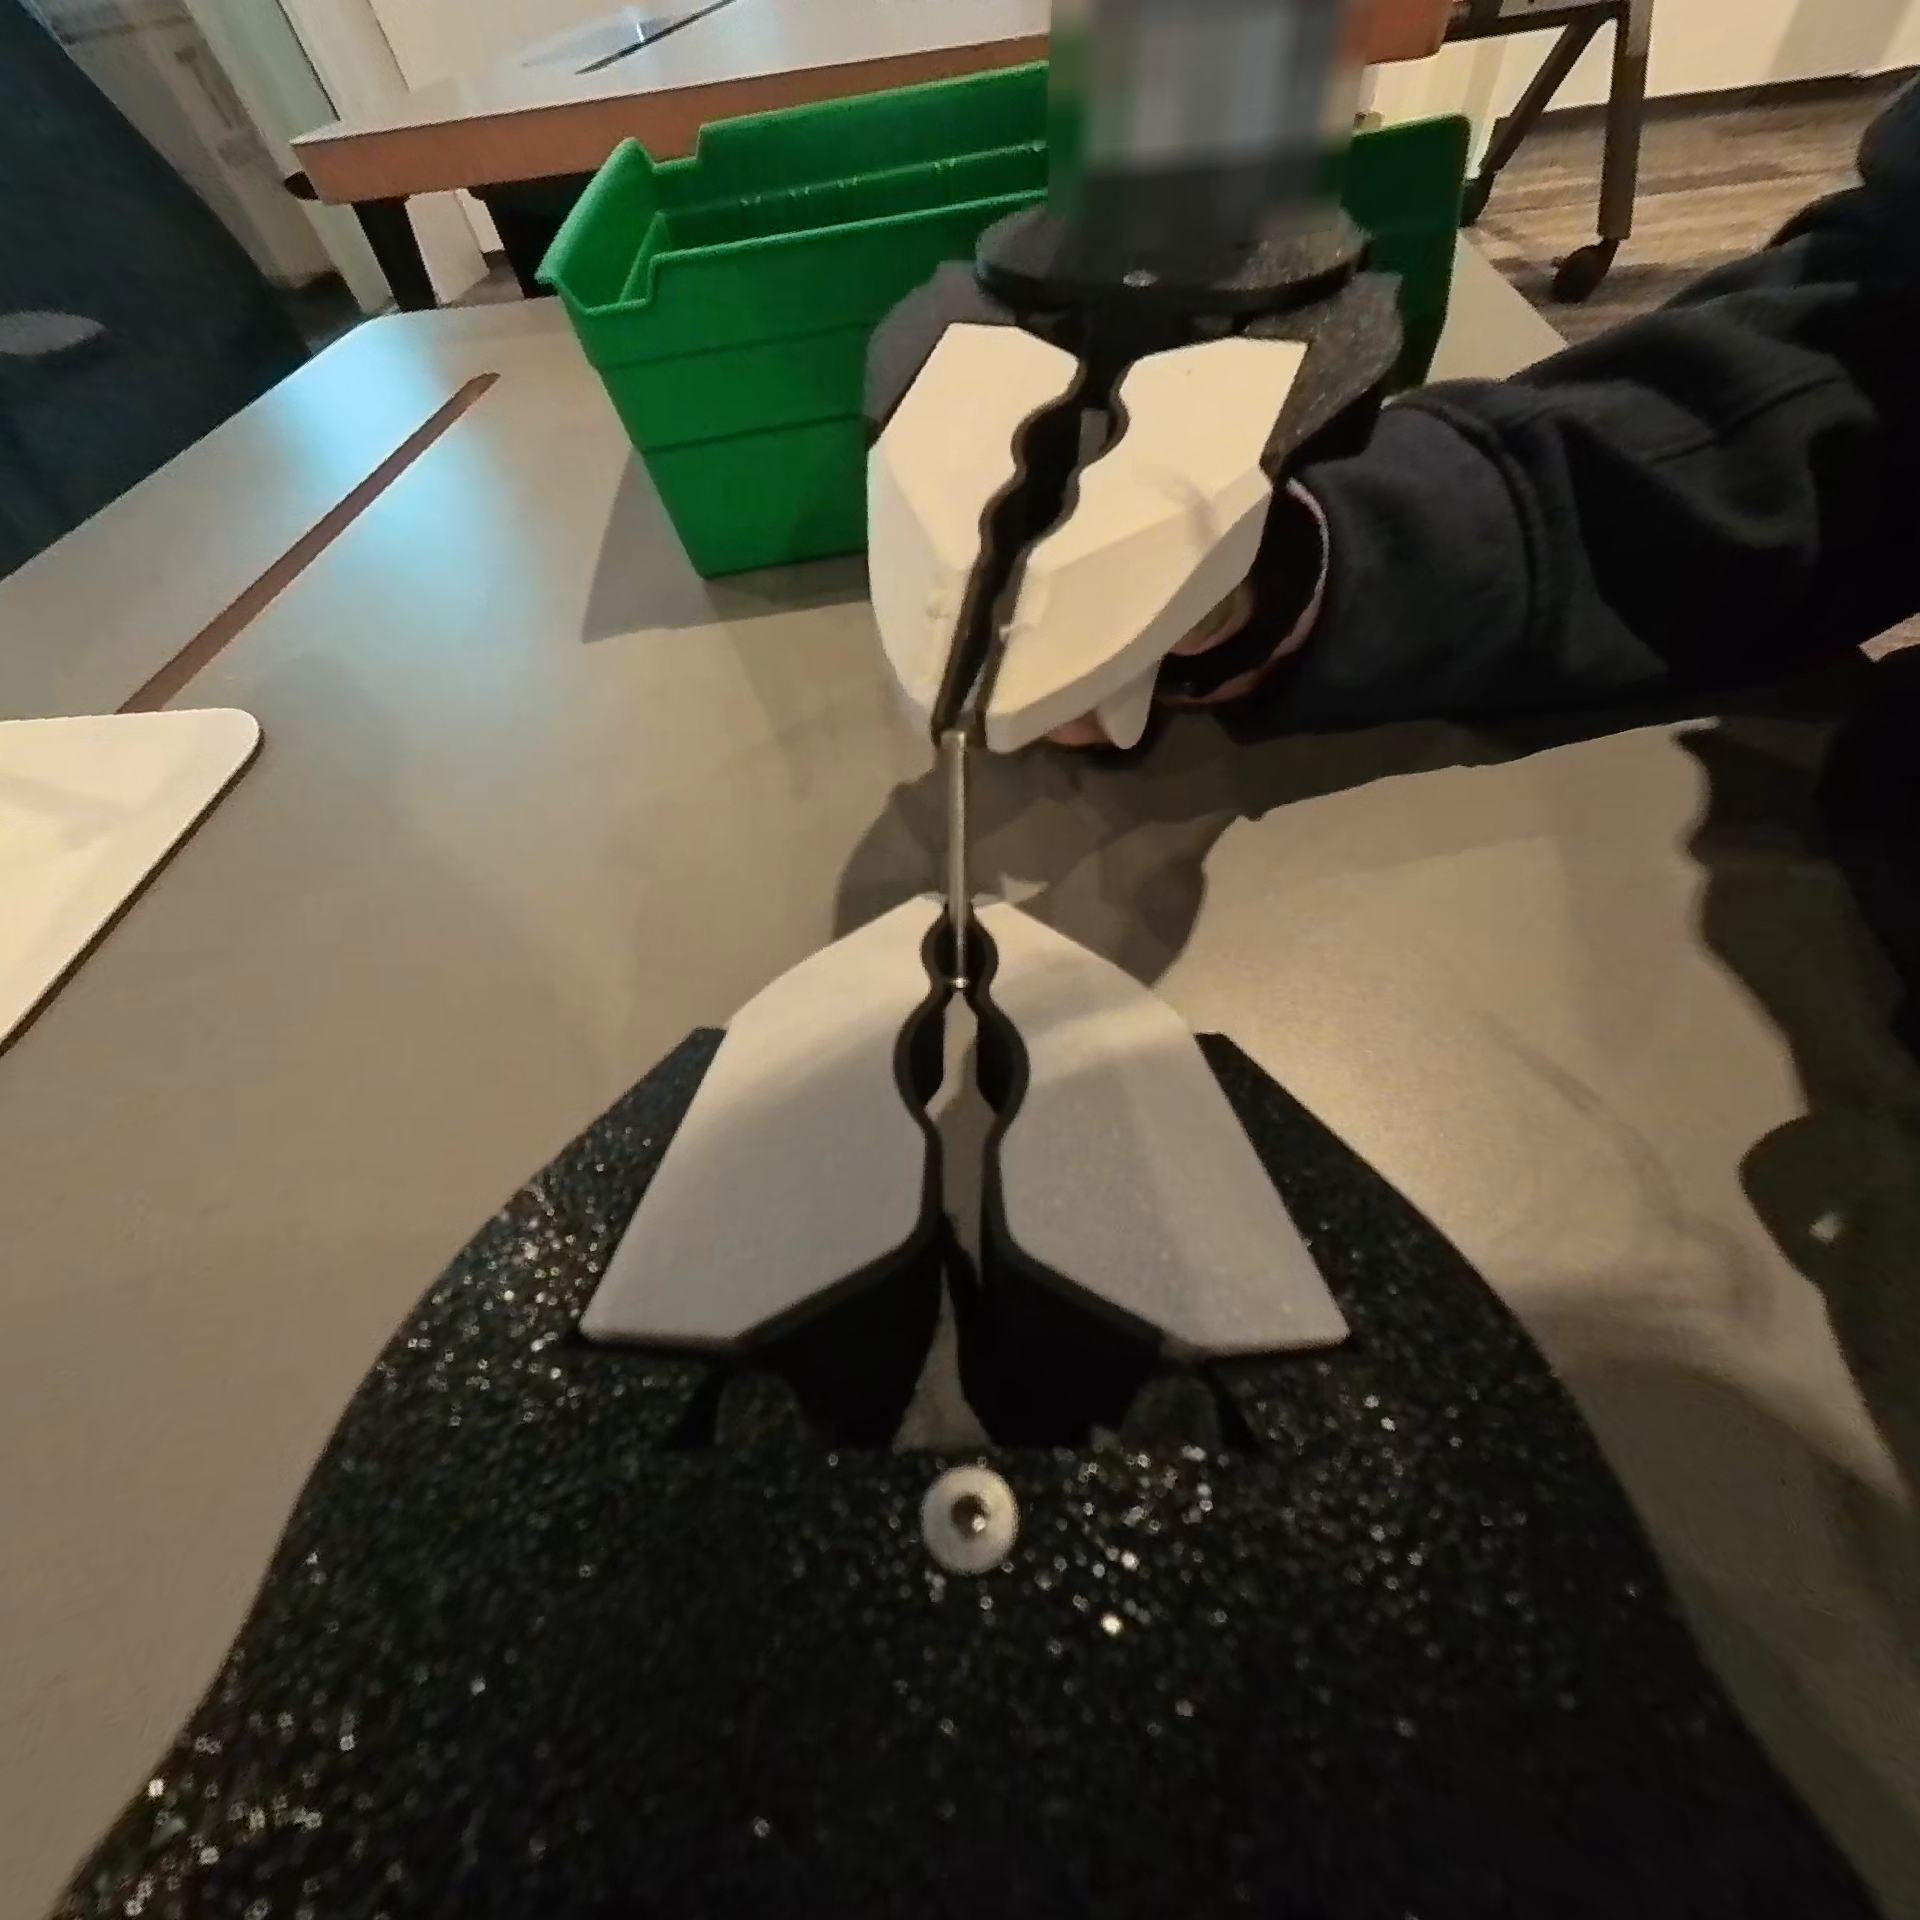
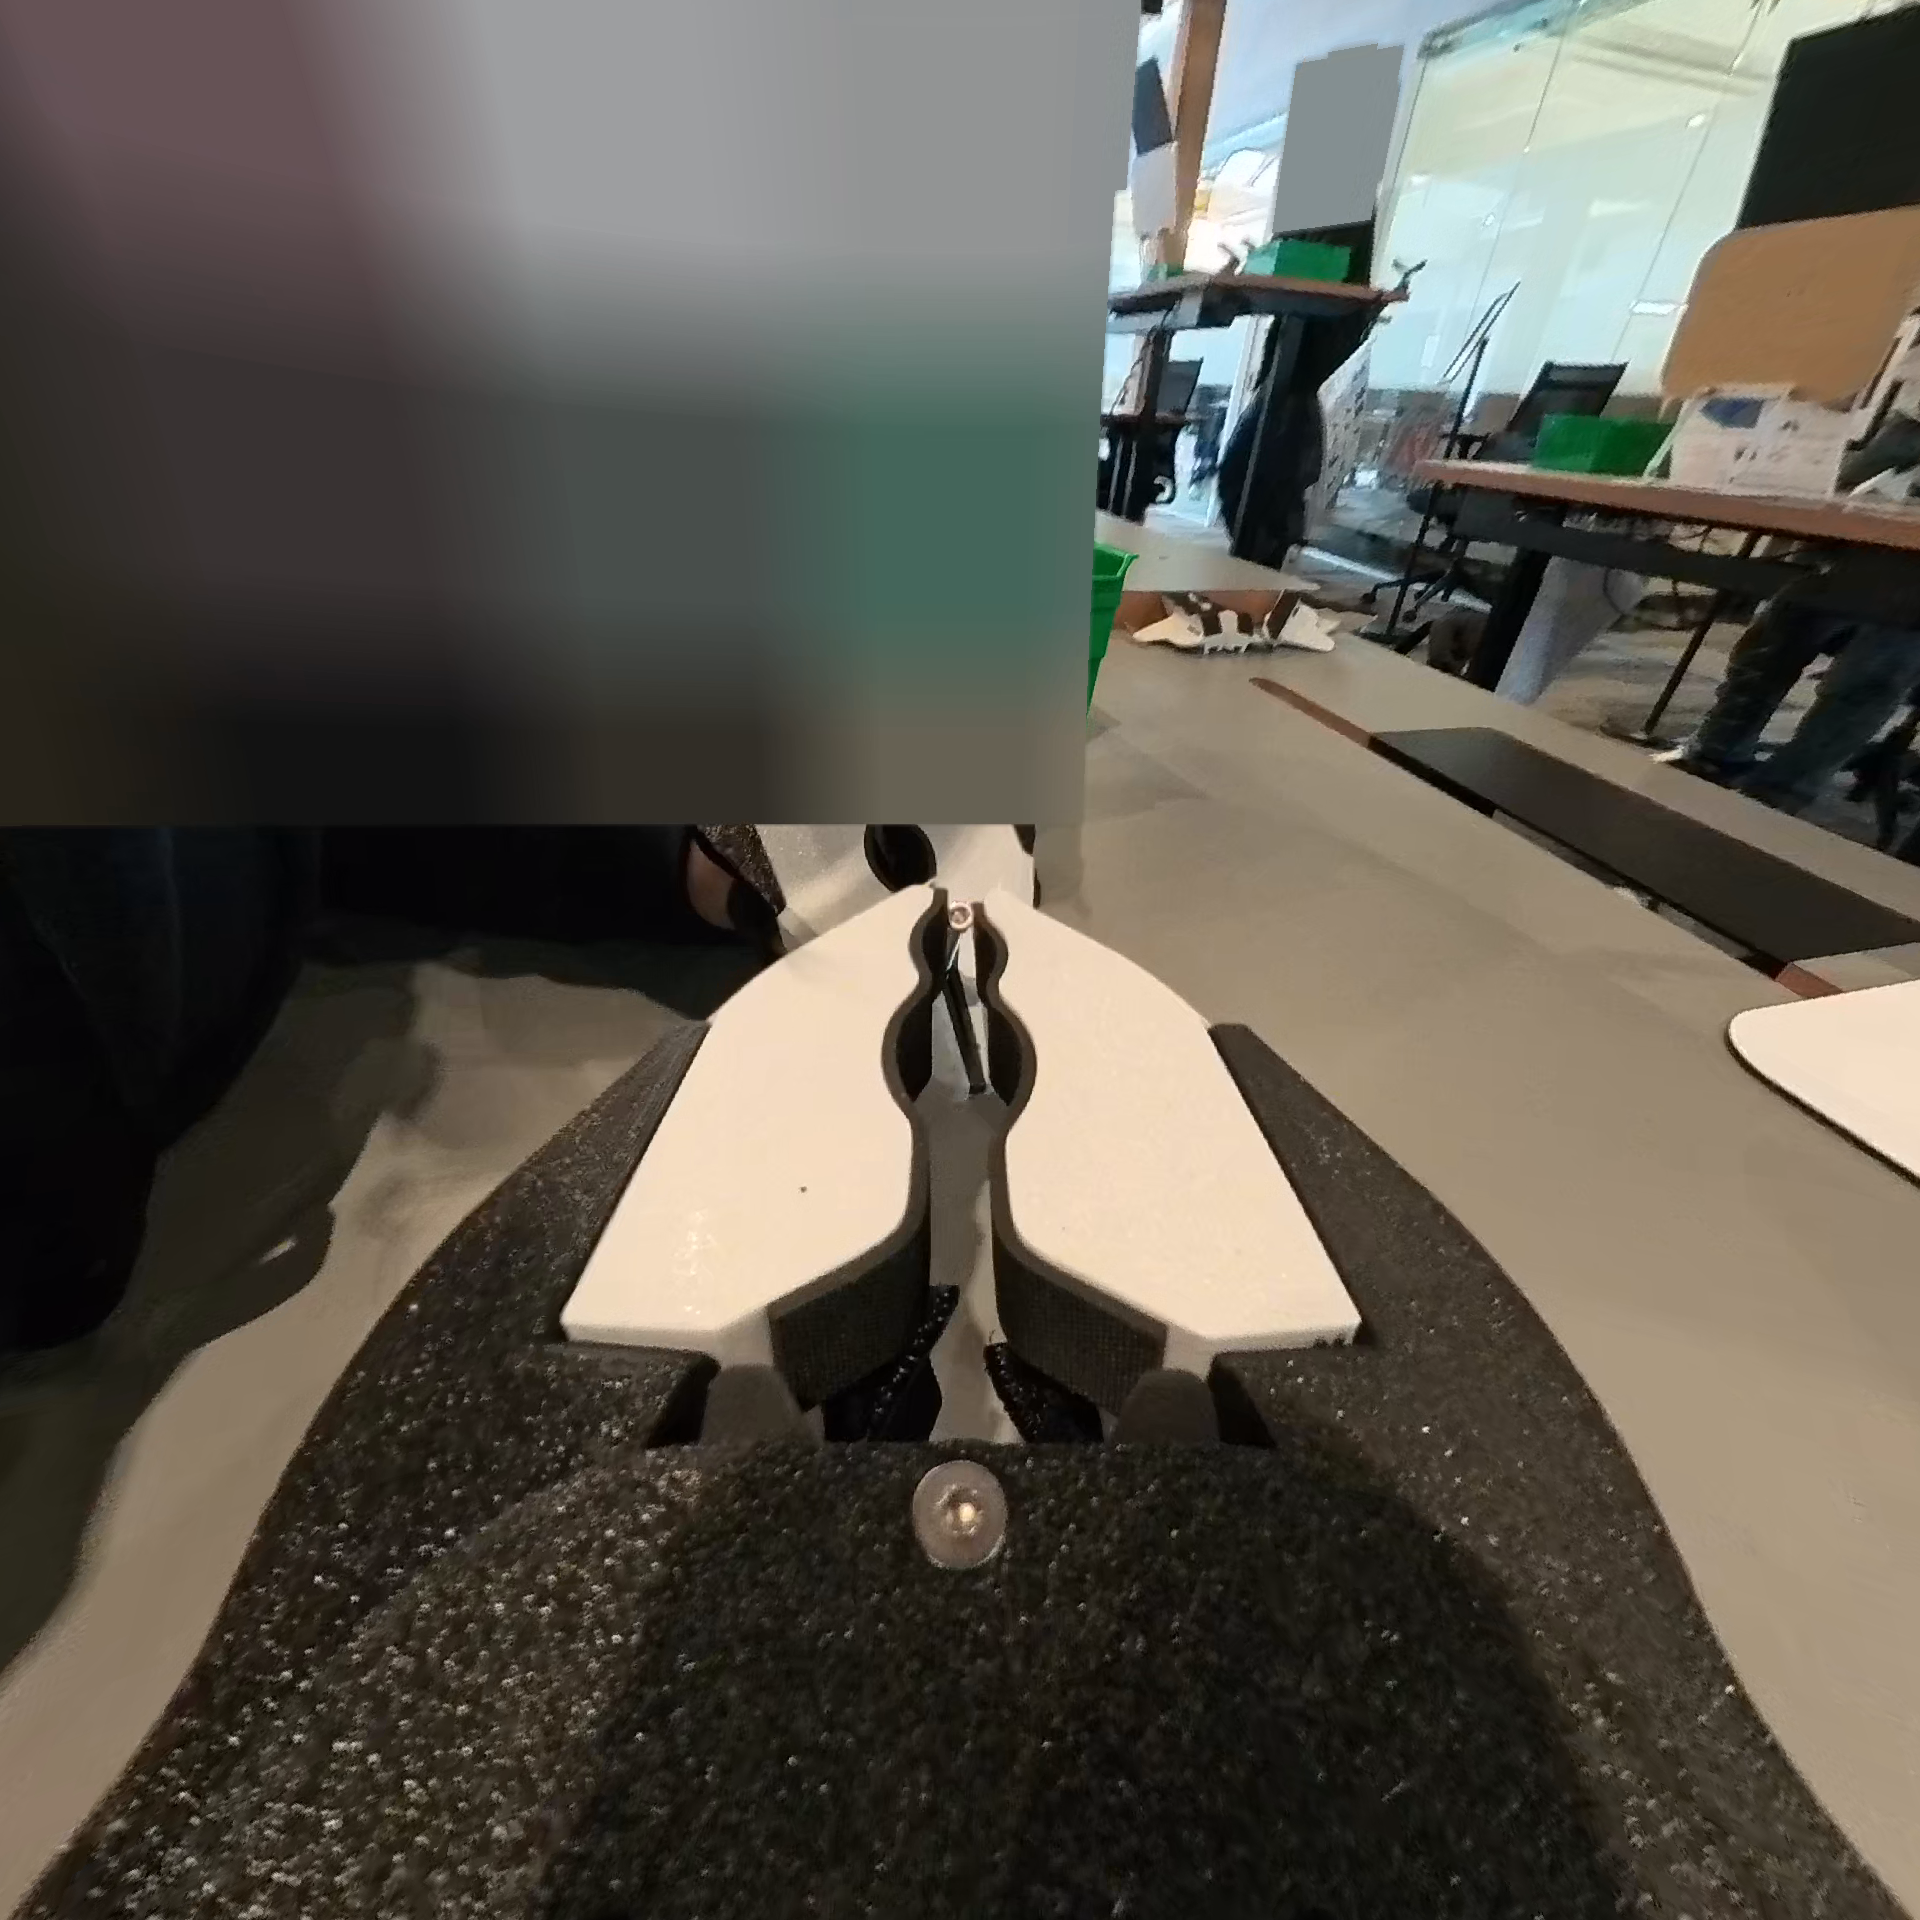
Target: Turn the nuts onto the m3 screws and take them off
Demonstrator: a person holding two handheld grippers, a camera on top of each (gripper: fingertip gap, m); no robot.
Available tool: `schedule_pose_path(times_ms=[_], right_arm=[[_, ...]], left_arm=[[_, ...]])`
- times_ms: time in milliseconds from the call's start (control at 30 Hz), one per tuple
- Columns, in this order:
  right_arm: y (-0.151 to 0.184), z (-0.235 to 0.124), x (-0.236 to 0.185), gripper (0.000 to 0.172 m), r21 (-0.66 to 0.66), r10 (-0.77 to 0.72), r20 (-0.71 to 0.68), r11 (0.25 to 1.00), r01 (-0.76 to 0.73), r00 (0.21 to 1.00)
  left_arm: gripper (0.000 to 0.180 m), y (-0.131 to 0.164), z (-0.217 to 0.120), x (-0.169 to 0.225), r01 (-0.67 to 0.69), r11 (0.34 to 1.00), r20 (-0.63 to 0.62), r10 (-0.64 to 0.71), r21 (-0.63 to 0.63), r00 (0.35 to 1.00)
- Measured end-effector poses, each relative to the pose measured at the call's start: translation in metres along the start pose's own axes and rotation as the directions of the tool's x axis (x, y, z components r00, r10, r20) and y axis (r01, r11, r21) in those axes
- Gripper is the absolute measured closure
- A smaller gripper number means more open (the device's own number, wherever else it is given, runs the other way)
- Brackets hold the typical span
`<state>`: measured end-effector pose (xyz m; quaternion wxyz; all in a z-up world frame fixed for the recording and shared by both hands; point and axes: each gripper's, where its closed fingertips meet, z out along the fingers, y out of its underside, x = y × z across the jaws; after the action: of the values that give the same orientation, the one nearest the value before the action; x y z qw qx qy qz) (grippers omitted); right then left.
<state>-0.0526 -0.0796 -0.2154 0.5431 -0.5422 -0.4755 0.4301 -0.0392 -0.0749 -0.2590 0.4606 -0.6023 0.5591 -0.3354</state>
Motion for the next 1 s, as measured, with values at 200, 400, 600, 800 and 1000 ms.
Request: schedule_pose_path(times_ms=[200, 400, 600, 800, 1000], right_arm=[[0.0053, -0.0028, -0.0008, 0.167, -0.065, 0.010, 0.019, 0.998, -0.009, 1.000], [0.0046, -0.0020, 0.0002, 0.167, -0.050, 0.031, 0.015, 0.998, -0.031, 0.999], [0.0023, -0.0012, 0.0041, 0.158, -0.021, 0.023, -0.021, 0.999, -0.024, 0.999], [-0.0016, 0.0005, 0.0033, 0.151, 0.018, 0.039, -0.023, 0.999, -0.039, 0.999], [-0.0027, 0.0035, -0.0003, 0.149, 0.032, 0.056, 0.001, 0.998, -0.056, 0.998]], left_arm=[[0.180, 0.0037, 0.0029, 0.0014, -0.019, 0.999, 0.001, 0.019, -0.034, 1.000], [0.180, 0.0032, 0.0025, 0.0003, -0.010, 1.000, 0.001, 0.010, -0.030, 1.000], [0.180, 0.0020, 0.0016, -0.0008, -0.001, 1.000, 0.003, 0.001, -0.019, 1.000], [0.180, 0.0006, 0.0004, -0.0022, 0.017, 1.000, -0.001, -0.017, -0.006, 1.000], [0.180, 0.0012, 0.0012, -0.0004, 0.008, 1.000, -0.011, -0.008, -0.013, 1.000]])
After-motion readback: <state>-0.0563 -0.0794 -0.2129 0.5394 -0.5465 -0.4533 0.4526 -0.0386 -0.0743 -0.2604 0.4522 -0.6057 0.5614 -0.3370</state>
